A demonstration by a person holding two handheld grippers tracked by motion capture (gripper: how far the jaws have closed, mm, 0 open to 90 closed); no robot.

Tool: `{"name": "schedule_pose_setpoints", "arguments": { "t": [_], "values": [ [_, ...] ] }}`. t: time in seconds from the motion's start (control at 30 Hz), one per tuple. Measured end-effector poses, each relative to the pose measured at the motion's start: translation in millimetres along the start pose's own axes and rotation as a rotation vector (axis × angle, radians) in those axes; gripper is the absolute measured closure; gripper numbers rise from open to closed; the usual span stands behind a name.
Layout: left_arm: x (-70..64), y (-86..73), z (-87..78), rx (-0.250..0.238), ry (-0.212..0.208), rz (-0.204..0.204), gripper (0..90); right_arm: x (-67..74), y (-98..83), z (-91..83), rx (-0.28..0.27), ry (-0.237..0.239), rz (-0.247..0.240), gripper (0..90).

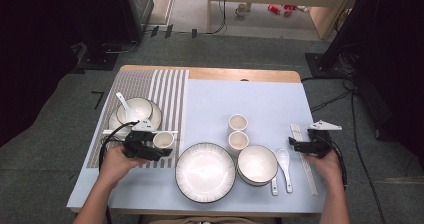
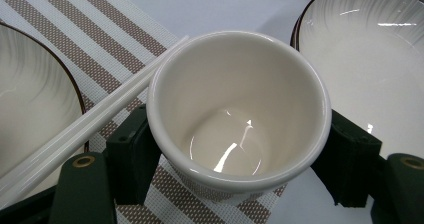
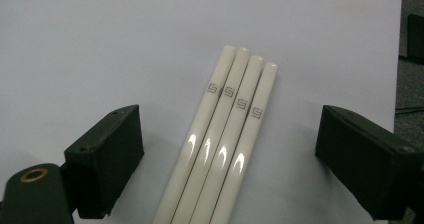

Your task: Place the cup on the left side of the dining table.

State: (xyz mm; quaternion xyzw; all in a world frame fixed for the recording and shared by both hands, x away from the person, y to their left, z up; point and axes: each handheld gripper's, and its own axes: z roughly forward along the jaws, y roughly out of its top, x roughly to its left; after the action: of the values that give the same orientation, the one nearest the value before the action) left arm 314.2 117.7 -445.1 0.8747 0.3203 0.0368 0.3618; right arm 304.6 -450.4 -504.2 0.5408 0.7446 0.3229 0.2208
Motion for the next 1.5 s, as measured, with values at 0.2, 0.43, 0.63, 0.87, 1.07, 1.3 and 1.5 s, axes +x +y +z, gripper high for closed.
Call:
{"name": "schedule_pose_setpoints", "arguments": {
  "t": [0.2, 0.43, 0.63, 0.87, 1.07, 1.3, 1.5],
  "values": [
    [-0.7, -0.3, 3.0, 0.013, 0.0, 0.004, 27.9, 0.1, 0.0, -0.1, 0.001, 0.0, 0.003, 11.3],
    [-1.3, 0.4, 6.2, 0.015, 0.005, 0.01, 27.8, 0.0, 0.0, 0.0, 0.0, 0.0, 0.0, 11.3],
    [-2.1, 1.1, 9.4, 0.022, 0.008, 0.017, 27.8, 0.0, 0.0, 0.0, 0.0, 0.0, 0.0, 11.4],
    [-2.6, -0.6, 8.9, 0.021, 0.008, 0.03, 27.7, 0.0, 0.0, 0.0, 0.0, 0.0, 0.0, 11.3],
    [-3.4, -1.4, 8.0, 0.028, 0.011, 0.036, 27.6, 0.0, 0.0, 0.0, 0.0, 0.0, -0.001, 11.3],
    [-3.9, -2.4, 7.6, 0.026, 0.004, 0.032, 27.1, 0.1, 0.0, -0.1, 0.001, 0.0, 0.001, 11.3],
    [-5.0, -3.5, 8.5, 0.04, -0.01, 0.046, 25.5, 0.0, 0.0, 0.0, 0.0, 0.0, 0.0, 11.3]
  ]
}}
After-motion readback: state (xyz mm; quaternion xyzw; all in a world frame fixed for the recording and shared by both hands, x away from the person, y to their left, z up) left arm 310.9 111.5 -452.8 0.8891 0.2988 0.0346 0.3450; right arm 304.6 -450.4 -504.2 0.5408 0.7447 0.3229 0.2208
